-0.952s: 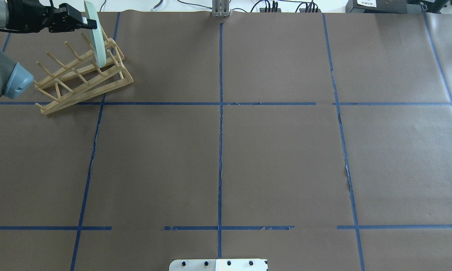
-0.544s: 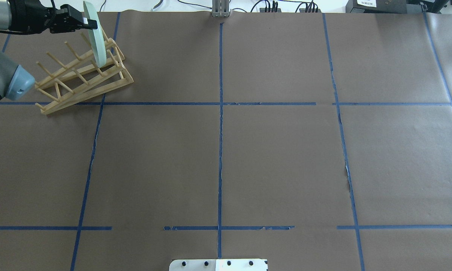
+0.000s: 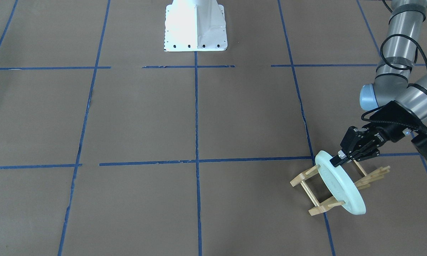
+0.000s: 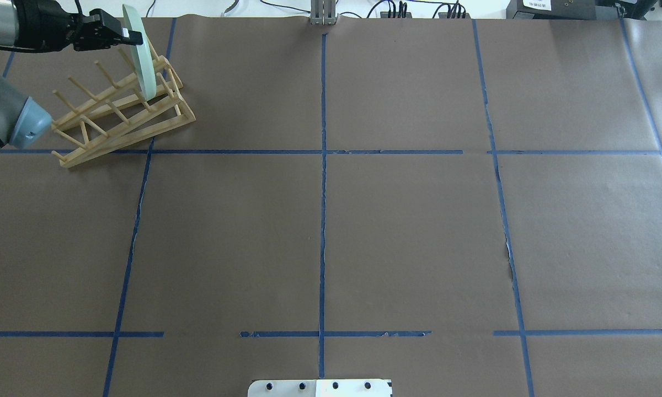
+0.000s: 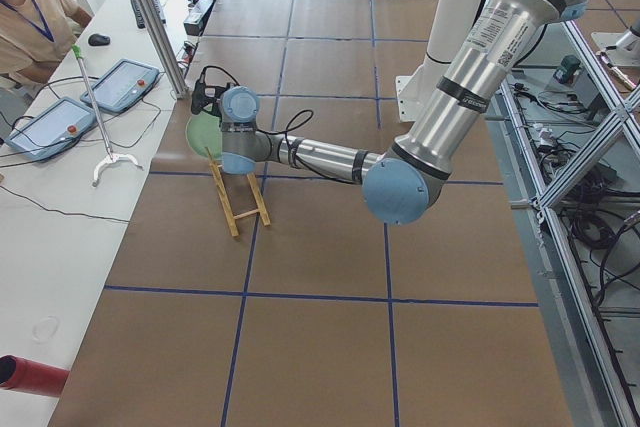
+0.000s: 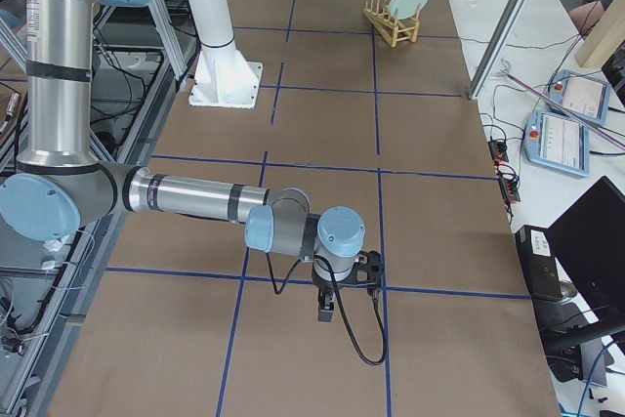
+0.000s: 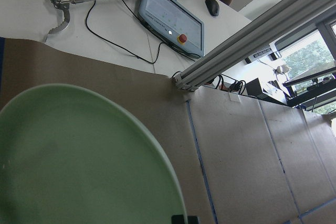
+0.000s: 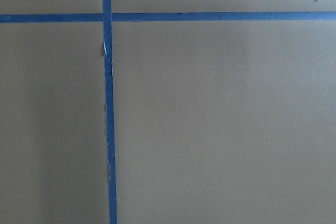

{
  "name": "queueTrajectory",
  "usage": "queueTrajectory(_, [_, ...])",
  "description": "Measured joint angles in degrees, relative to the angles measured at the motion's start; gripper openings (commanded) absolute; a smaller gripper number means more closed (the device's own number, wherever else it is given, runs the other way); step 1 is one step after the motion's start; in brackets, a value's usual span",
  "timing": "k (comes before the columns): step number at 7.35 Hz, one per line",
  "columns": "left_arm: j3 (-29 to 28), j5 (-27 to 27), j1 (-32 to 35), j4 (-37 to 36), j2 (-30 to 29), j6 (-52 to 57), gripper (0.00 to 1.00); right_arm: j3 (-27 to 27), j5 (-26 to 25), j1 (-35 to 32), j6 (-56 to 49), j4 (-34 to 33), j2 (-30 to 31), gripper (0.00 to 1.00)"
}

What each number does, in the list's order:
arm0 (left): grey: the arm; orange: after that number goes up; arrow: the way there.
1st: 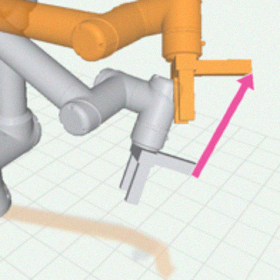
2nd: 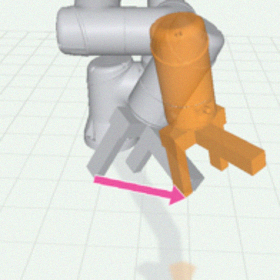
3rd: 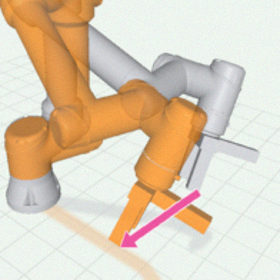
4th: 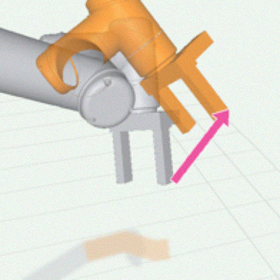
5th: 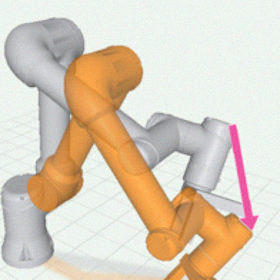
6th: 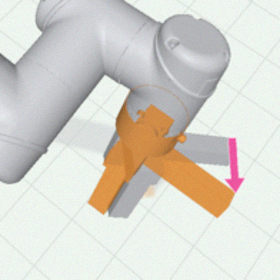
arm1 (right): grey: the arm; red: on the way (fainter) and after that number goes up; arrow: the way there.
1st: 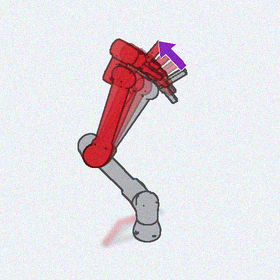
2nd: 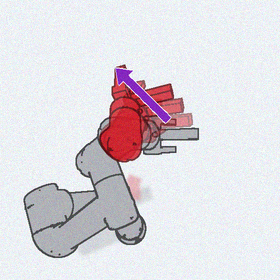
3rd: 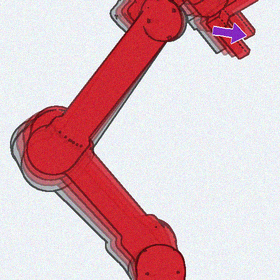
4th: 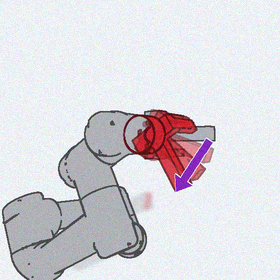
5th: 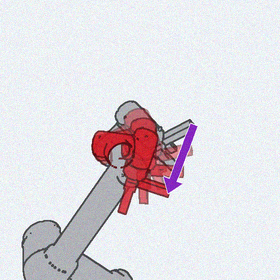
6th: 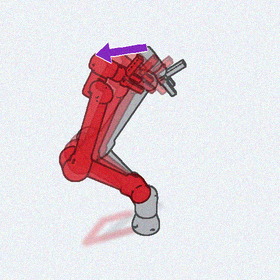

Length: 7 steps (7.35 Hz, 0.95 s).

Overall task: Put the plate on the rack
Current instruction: 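Lower the upright plate into a slot of the wooden rack with the left gripper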

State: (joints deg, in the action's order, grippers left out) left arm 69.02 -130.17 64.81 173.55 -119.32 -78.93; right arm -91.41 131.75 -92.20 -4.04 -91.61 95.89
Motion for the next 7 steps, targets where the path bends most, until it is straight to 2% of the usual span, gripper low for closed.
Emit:
queueTrajectory(1, [-0.09, 0.02, -0.02, 0.02, 0.0, 0.0, 0.65, 0.0, 0.0, 0.0, 0.0, -0.03, 0.0, 1.0])
queueTrajectory(3, [-0.17, 0.08, -0.03, 0.03, 0.04, 0.07, 0.85, 0.0, 0.0, 0.0, 0.0, -0.05, 0.0, 1.0])
queueTrajectory(4, [-0.16, 0.08, -0.06, -0.04, 0.01, 0.09, 0.9, 0.0, 0.0, 0.0, 0.0, -0.04, 0.0, 1.0])
queueTrajectory(7, [0.24, -1.16, 1.31, -2.84, -0.16, 0.42, 0.9, 0.0, 0.0, 0.0, 0.01, 0.0, 0.0, 1.0])
